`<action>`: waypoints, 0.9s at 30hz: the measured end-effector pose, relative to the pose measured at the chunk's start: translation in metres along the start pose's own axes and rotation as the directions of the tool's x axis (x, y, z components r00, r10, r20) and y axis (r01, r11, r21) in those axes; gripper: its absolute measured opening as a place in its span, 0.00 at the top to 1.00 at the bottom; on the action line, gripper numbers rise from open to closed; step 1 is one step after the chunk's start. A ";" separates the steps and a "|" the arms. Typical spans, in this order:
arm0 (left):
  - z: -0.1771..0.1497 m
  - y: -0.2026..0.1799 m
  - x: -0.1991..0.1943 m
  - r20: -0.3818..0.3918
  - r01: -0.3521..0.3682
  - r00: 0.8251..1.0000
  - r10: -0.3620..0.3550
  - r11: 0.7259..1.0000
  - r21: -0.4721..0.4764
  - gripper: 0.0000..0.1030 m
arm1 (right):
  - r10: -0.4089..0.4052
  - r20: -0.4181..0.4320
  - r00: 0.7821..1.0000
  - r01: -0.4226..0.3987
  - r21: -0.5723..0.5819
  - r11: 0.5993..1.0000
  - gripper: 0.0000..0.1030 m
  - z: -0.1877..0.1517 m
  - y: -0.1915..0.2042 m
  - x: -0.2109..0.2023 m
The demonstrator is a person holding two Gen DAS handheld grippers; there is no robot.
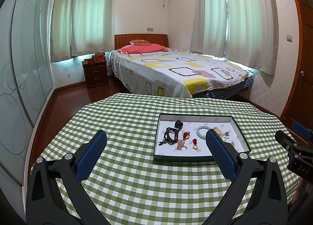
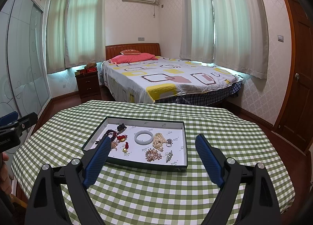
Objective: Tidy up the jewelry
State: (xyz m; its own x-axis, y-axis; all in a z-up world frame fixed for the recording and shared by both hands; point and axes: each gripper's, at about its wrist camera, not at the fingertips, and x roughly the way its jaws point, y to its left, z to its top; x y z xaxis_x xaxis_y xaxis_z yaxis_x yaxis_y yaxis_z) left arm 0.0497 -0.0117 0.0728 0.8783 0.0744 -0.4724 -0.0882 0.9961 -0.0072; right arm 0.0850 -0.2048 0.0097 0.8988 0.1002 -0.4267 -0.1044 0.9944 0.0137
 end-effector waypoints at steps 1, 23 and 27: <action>0.000 0.000 0.000 -0.001 0.000 1.000 0.000 1.000 0.000 0.04 | 0.000 0.000 1.000 0.000 0.000 1.000 0.17 0.000 0.000 0.000; -0.001 -0.002 -0.001 0.010 0.013 1.000 -0.013 1.000 -0.007 0.04 | 0.008 -0.010 1.000 -0.008 -0.001 1.000 0.17 -0.006 0.002 0.000; -0.002 -0.002 0.002 0.003 0.011 1.000 -0.011 1.000 0.003 0.04 | 0.008 -0.010 1.000 -0.008 -0.001 1.000 0.17 -0.005 0.003 0.000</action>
State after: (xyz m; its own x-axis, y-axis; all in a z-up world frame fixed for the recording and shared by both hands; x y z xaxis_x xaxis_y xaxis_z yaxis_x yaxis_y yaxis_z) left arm 0.0503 -0.0132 0.0699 0.8804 0.0631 -0.4700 -0.0769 0.9970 -0.0102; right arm 0.0824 -0.2017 0.0049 0.8936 0.1078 -0.4358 -0.1121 0.9936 0.0158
